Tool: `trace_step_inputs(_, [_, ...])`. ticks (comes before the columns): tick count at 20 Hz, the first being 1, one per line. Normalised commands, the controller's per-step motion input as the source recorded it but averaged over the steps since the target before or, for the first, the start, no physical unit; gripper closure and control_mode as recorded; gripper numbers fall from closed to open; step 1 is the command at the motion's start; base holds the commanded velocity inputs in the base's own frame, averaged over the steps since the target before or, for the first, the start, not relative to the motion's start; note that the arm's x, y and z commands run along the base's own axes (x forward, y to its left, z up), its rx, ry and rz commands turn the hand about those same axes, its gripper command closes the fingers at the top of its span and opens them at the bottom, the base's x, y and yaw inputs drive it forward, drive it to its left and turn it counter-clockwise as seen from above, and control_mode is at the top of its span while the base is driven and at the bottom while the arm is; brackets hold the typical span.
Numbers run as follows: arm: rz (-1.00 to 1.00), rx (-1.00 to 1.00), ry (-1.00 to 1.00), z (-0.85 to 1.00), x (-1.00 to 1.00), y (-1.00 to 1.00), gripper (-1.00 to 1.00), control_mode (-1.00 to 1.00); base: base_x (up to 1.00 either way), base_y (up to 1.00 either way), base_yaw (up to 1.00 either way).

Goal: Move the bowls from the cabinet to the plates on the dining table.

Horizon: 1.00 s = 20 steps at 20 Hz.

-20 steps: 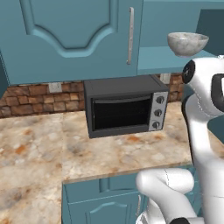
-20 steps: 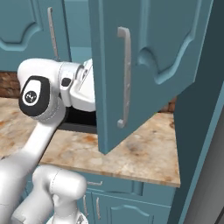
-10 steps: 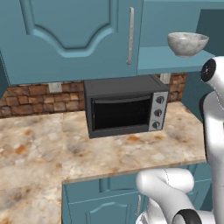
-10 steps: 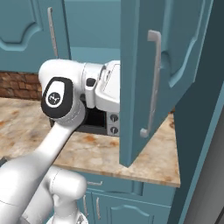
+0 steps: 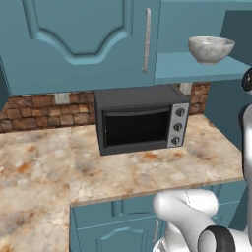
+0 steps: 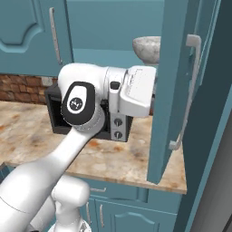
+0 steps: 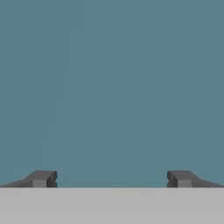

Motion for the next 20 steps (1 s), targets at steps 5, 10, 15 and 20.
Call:
trace_step_inputs(5, [0.0,0.0,0.0,0.0,0.0,0.0,-1.0,-1.0,0.0,0.0,0.0])
trace_step_inputs(10, [0.01,0.0,0.0,0.0,0.02,-0.03,-1.0,-1.0,0.0,0.0,0.0])
trace_step_inputs(15, [0.02,0.03,0.04,0.0,0.23,-0.34,-1.0,-1.0,0.0,0.0,0.0])
trace_step_inputs(20, [0.03,0.05,0.06,0.0,0.23,-0.38,-1.0,-1.0,0.0,0.0,0.0])
